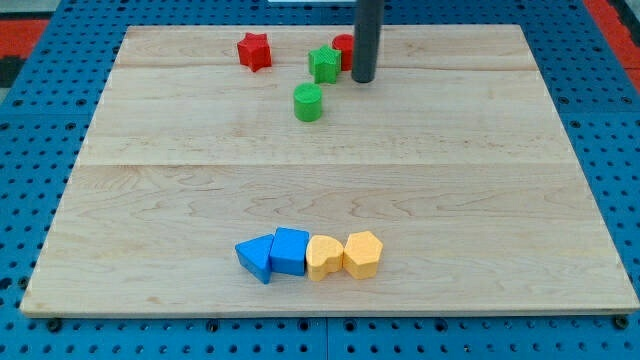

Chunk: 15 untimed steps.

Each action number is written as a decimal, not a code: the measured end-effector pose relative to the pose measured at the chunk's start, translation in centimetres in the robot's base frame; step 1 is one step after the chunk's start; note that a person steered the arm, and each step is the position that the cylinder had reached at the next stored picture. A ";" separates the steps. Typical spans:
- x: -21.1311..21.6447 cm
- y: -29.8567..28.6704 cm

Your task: Slide both the stars diagonal to each other

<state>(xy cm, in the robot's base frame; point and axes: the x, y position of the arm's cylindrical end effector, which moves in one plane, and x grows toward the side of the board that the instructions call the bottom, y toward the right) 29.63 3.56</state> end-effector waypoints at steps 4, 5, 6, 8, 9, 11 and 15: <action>-1.4 -5.9; -2.8 -6.2; -4.2 -6.7; 1.2 -11.8; -1.8 -18.6; -9.7 -10.7; -1.7 -22.0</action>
<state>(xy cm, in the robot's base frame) 27.94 -18.46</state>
